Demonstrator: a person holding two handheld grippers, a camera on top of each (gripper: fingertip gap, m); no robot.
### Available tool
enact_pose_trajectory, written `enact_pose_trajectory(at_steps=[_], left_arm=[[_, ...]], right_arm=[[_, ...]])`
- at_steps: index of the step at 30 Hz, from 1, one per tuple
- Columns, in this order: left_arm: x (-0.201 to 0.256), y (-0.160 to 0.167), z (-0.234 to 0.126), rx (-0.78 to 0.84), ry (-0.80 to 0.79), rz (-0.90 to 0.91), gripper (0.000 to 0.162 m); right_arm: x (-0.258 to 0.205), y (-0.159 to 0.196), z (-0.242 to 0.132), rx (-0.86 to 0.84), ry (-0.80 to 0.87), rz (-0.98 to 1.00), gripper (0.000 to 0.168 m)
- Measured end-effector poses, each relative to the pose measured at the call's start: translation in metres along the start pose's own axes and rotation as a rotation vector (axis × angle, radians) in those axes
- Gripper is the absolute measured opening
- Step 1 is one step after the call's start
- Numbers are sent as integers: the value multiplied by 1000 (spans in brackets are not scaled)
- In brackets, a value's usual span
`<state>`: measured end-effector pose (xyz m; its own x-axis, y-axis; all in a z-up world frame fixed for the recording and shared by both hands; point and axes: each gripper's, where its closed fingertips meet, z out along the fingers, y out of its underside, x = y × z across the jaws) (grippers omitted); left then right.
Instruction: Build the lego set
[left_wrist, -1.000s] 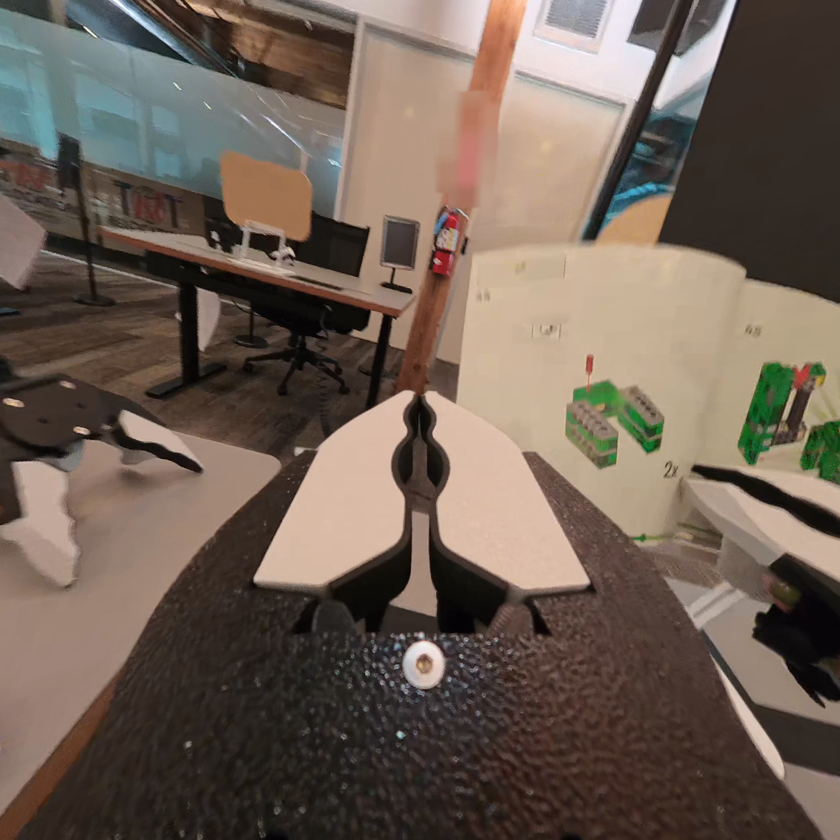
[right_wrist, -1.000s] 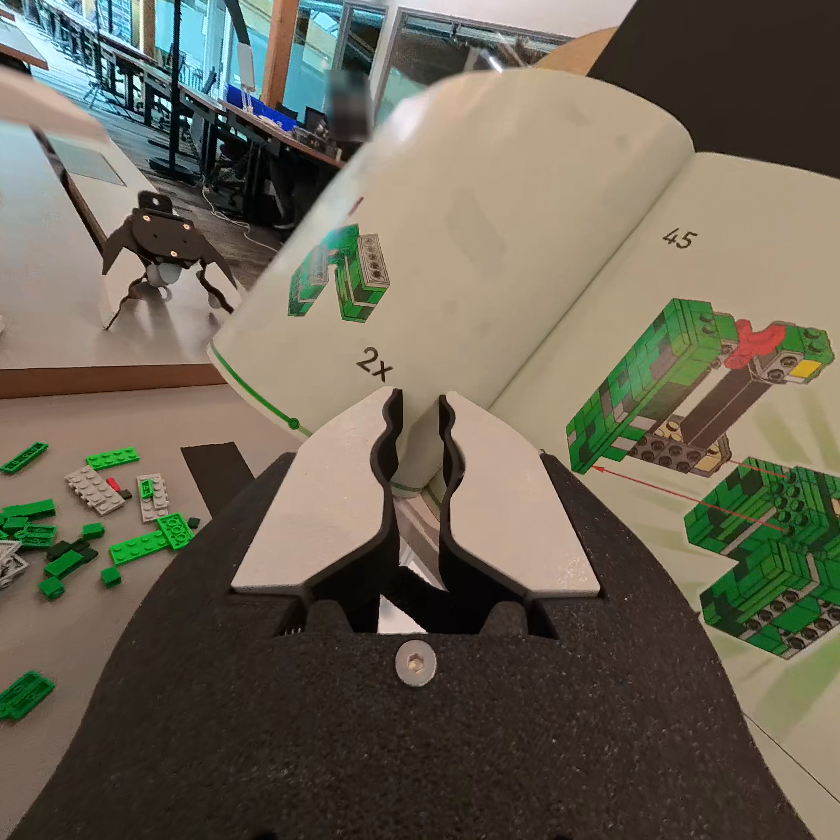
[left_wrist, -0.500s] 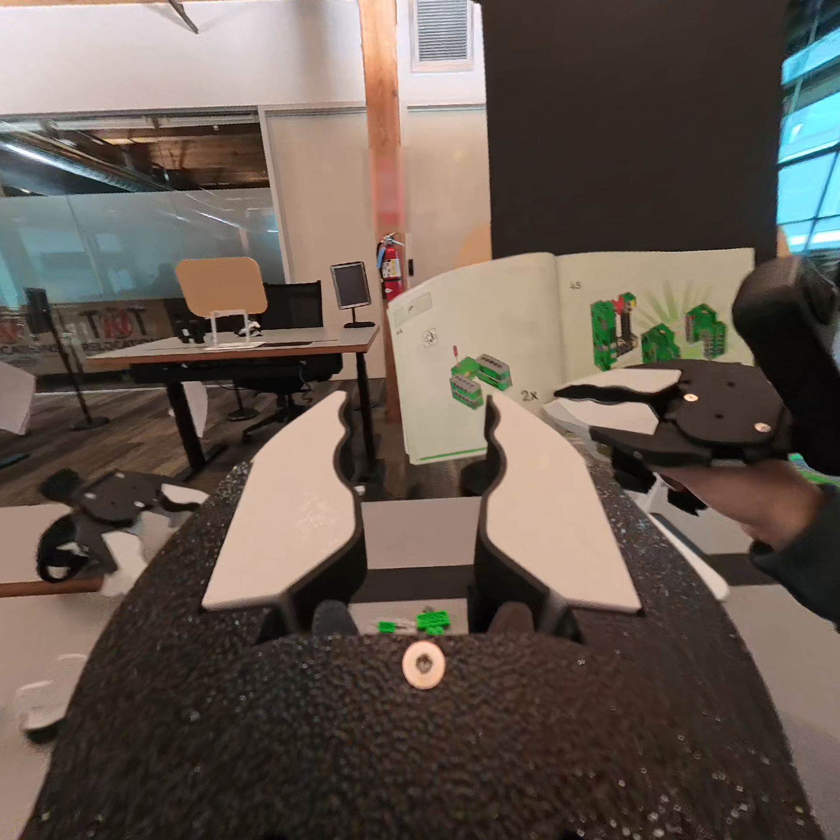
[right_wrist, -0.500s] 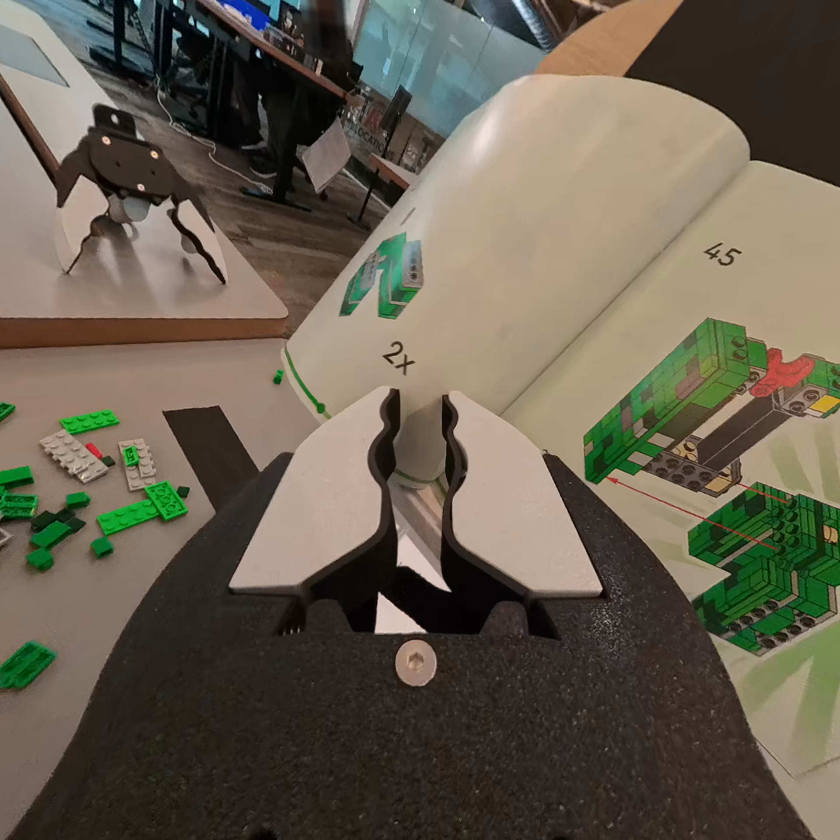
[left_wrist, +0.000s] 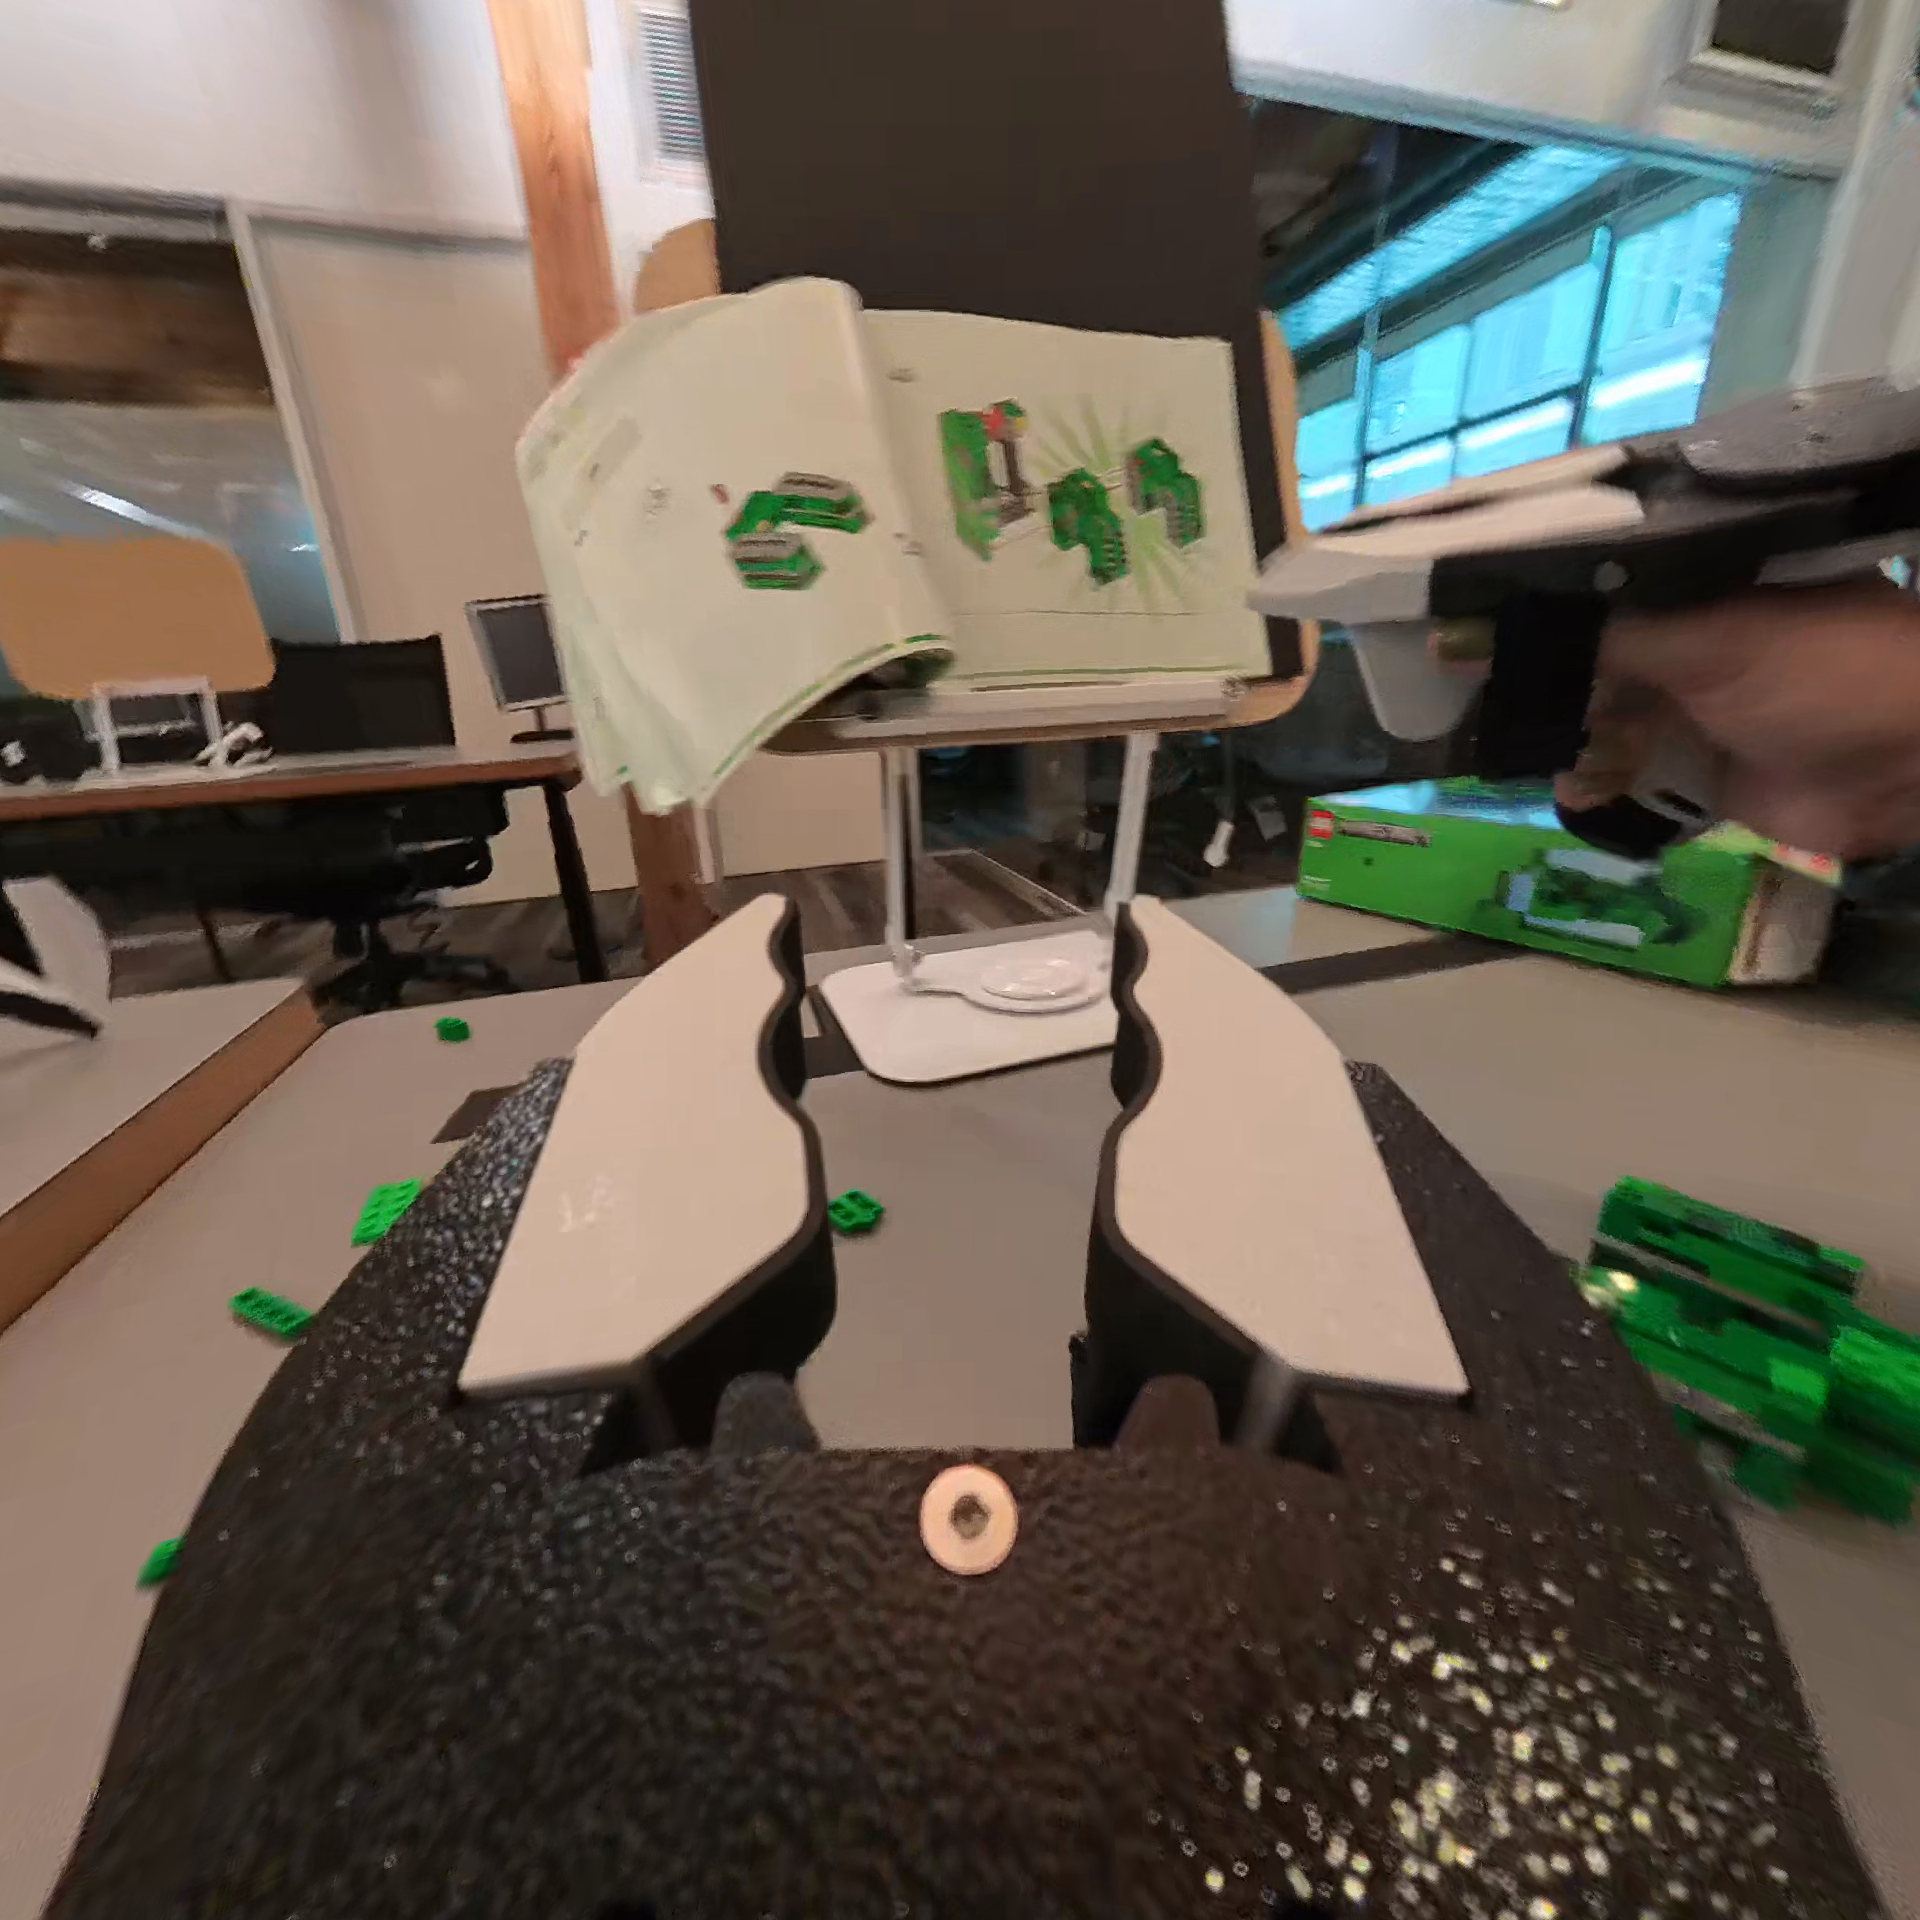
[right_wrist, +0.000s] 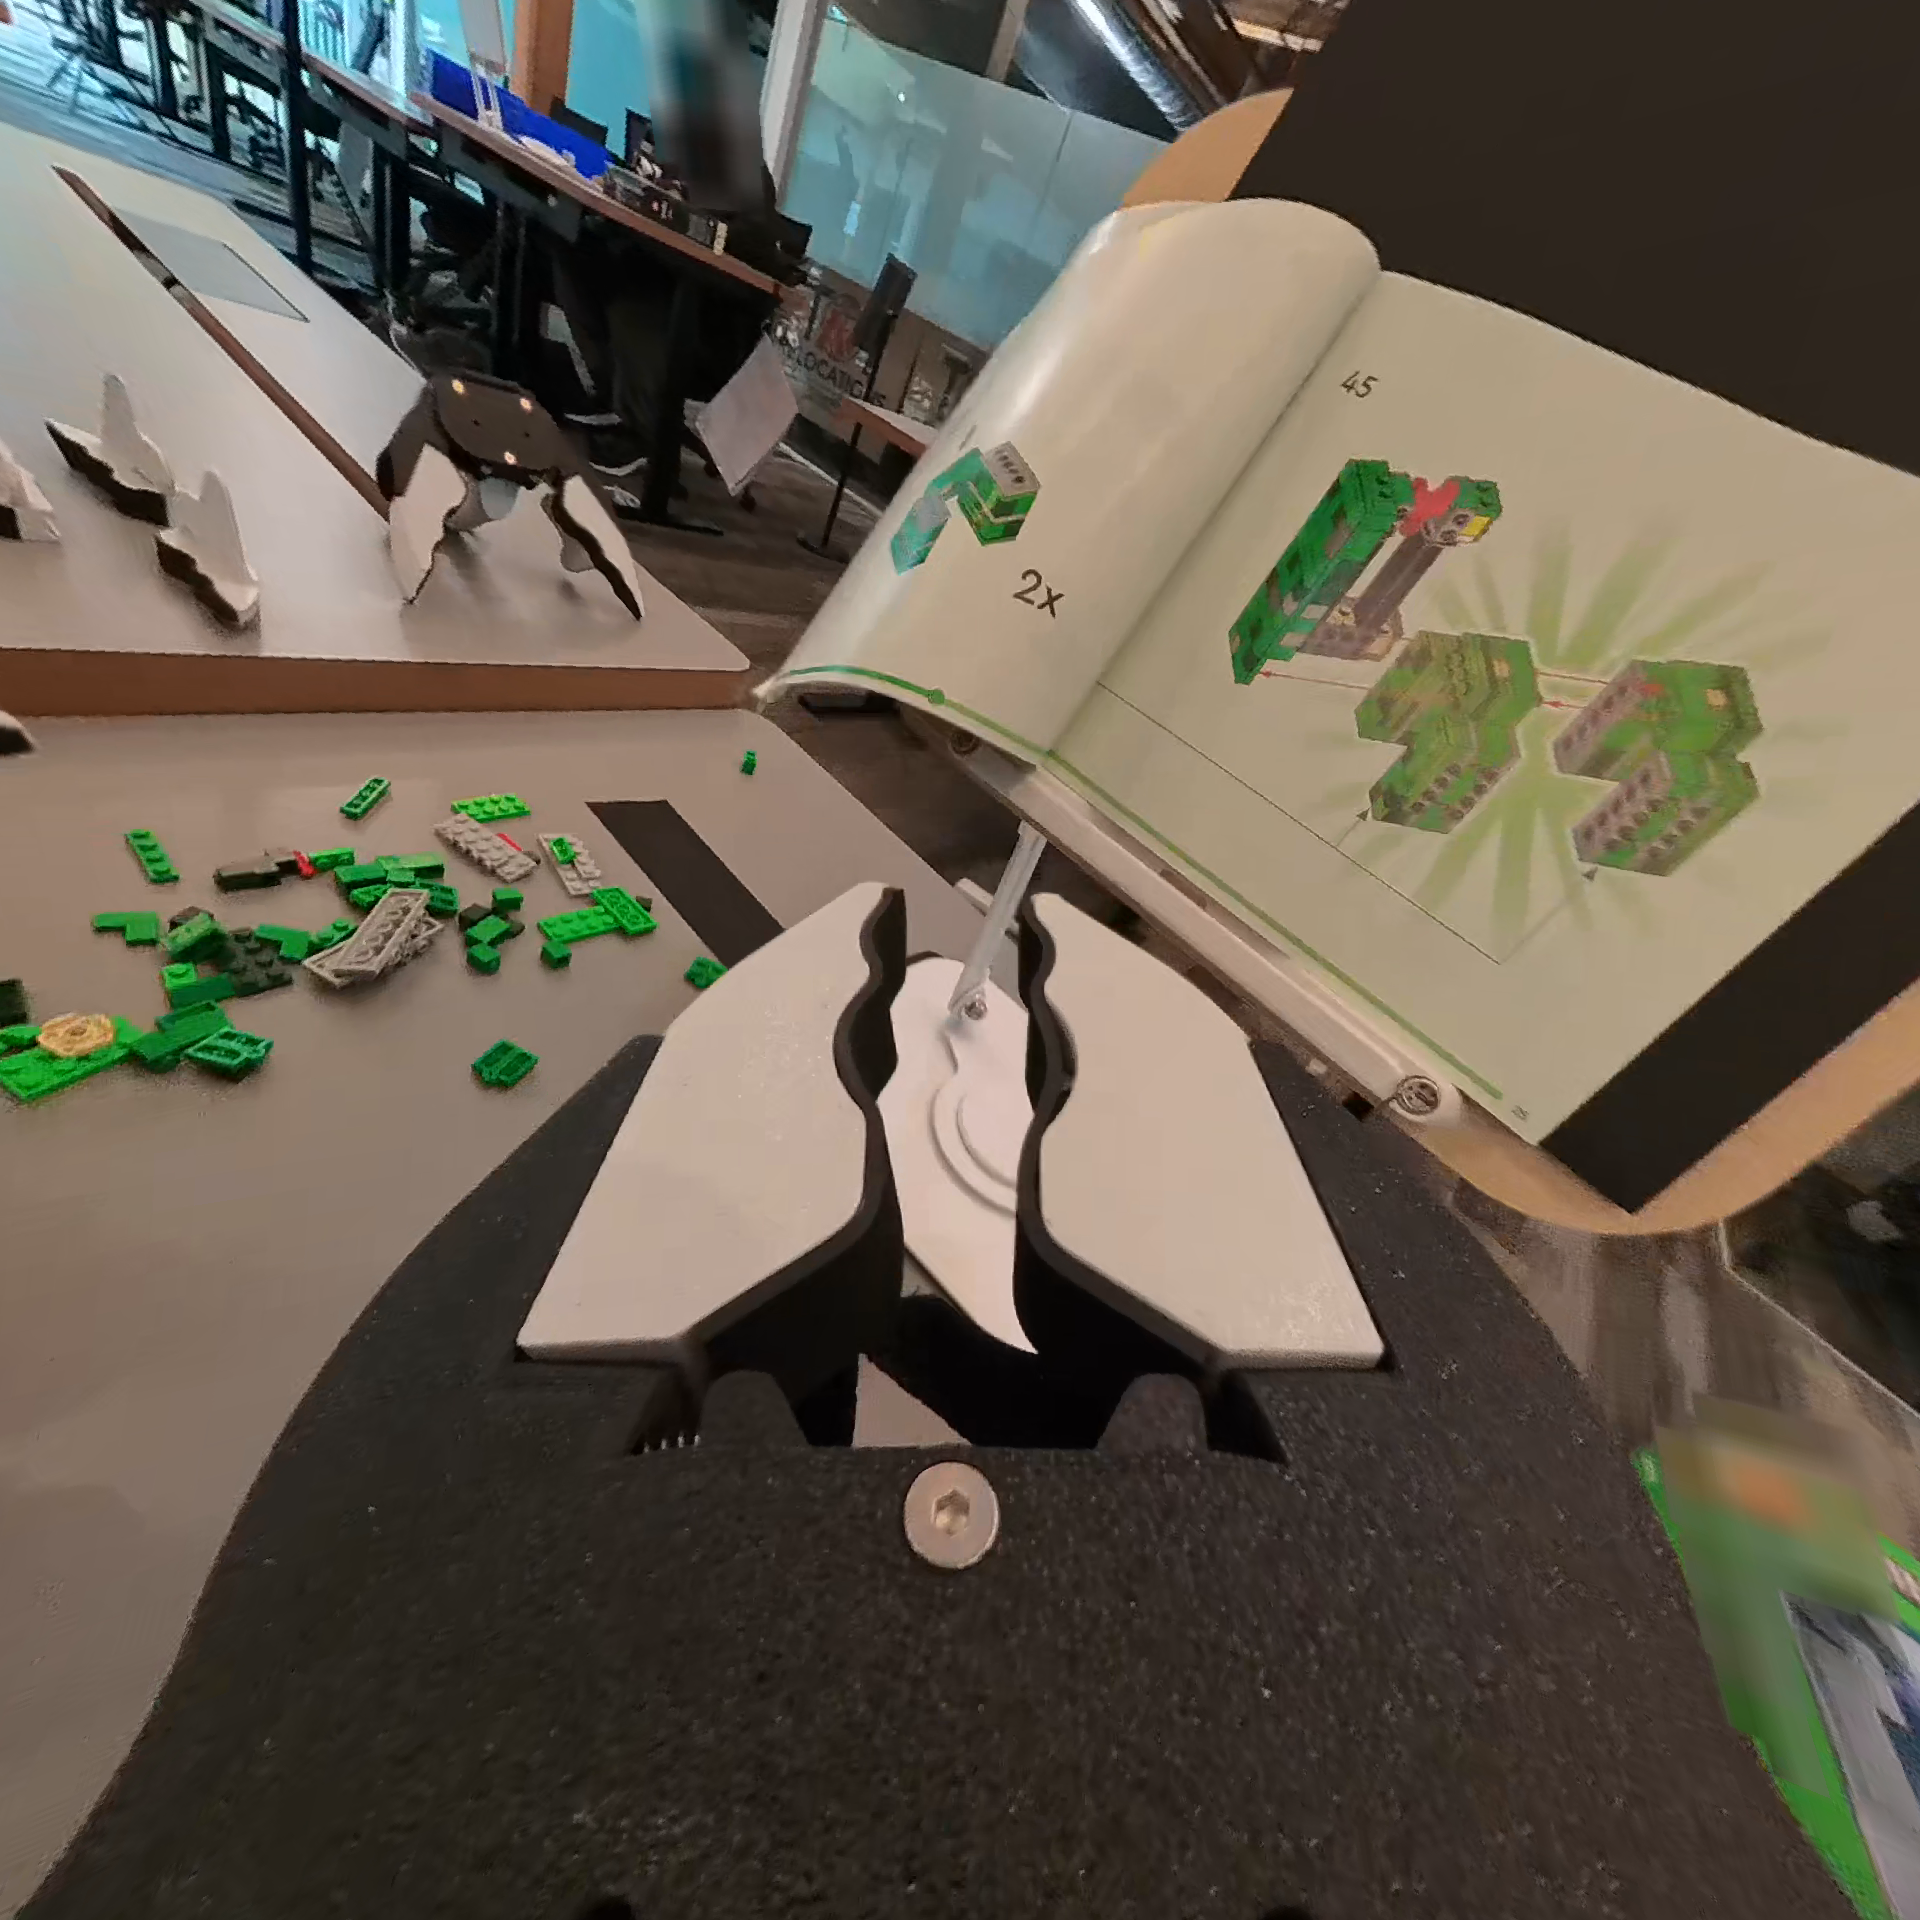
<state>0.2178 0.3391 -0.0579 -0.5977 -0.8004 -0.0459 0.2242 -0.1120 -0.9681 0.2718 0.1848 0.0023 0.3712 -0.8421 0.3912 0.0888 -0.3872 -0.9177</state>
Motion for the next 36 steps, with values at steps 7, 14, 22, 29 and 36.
enact_pose_trajectory(at_steps=[7, 14, 22, 29, 36], left_arm=[[50, 10, 0, -11, 201, 82, 56], [51, 8, 2, 3, 236, 82, 50], [48, 10, 5, -11, 252, 20, 46], [70, 12, 6, -16, 341, 50, 38], [118, 17, -12, -28, 489, 144, 30]], right_arm=[[-19, -3, -40, 37, 96, -69, 21], [5, 65, -103, 86, 379, -79, 12], [4, 103, -107, 87, 397, -75, 9], [-7, 106, -98, 73, 328, -85, 8], [-4, 108, -99, 81, 323, -42, 7]])
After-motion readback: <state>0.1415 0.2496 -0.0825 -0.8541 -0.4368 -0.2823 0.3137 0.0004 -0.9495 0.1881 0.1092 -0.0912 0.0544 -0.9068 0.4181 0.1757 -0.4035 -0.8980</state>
